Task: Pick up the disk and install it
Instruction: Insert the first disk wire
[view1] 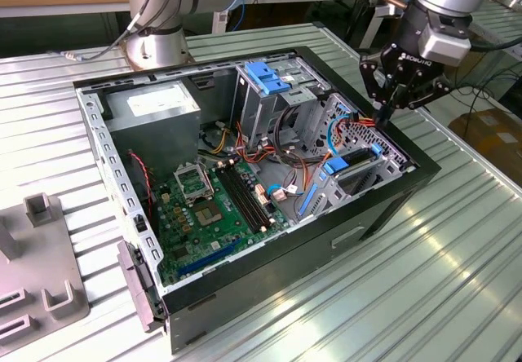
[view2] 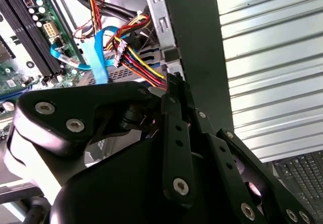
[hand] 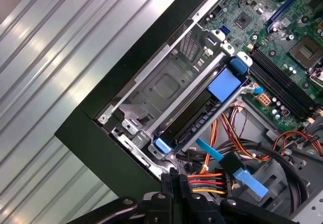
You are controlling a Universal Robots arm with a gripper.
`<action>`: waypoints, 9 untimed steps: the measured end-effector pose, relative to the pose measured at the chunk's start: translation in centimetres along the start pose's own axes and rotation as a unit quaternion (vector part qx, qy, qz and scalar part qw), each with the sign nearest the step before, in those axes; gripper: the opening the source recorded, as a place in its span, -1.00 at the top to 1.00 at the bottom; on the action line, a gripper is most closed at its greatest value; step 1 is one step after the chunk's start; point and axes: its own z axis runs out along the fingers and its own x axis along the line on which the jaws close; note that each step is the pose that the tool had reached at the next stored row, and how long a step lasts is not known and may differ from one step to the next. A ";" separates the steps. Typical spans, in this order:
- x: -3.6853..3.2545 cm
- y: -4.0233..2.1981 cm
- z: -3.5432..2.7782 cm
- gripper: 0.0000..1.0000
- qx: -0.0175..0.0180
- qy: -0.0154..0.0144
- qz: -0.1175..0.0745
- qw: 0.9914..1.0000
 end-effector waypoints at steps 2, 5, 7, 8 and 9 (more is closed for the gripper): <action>-0.34 0.37 -0.02 0.66 0.000 0.000 0.001 1.000; -0.77 0.83 -0.03 0.66 0.000 0.000 0.007 1.000; -0.81 0.86 -0.01 0.66 -0.002 0.000 0.025 1.000; -0.81 0.87 0.00 0.66 -0.002 0.000 0.032 0.999; -0.81 0.87 0.01 0.66 -0.002 0.000 0.036 0.999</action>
